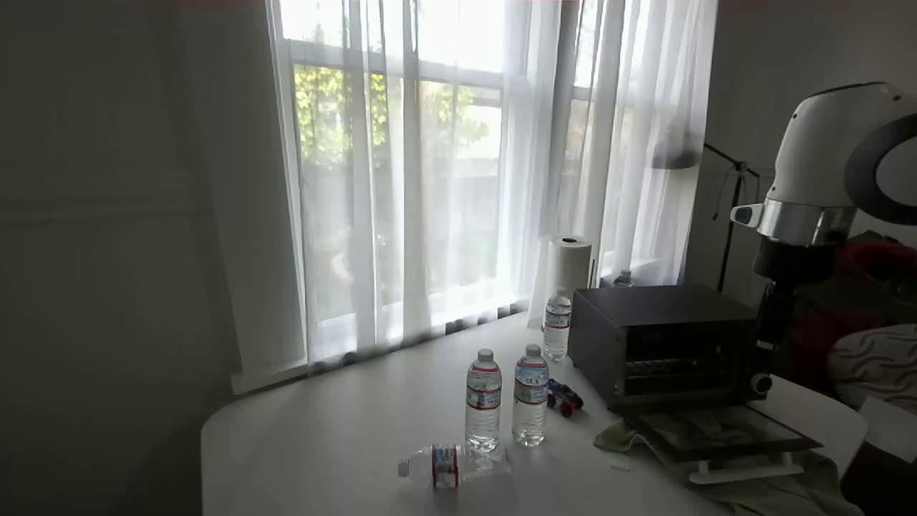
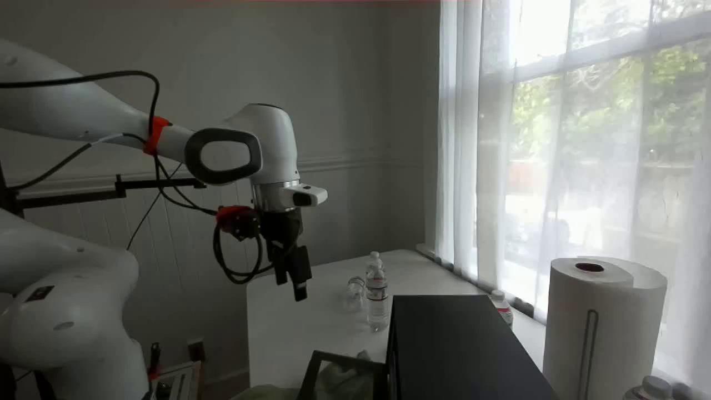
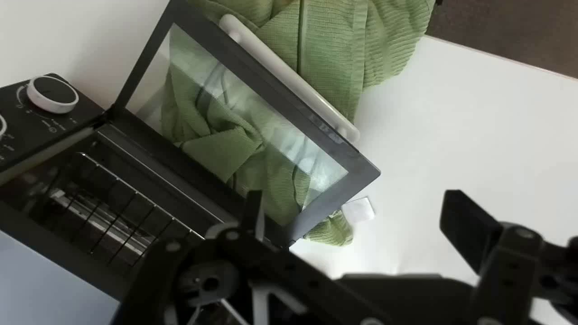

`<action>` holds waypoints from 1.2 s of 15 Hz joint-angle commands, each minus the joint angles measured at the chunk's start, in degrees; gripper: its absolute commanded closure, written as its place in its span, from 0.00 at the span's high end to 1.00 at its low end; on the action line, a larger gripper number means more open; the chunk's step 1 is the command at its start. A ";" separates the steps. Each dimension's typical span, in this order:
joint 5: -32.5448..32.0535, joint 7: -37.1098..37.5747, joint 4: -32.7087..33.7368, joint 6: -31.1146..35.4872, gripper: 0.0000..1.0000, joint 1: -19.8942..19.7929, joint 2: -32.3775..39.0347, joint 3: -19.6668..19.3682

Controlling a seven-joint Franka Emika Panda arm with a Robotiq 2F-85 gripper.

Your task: Close the microwave door

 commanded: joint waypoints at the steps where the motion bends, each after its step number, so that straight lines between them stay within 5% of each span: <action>1: -0.35 0.33 0.11 -0.18 1.00 0.49 0.01 -0.43; 12: -0.35 0.33 0.12 -0.18 1.00 0.49 0.04 -0.43; 18: 6.22 2.99 8.69 -3.07 1.00 -0.10 13.44 -4.04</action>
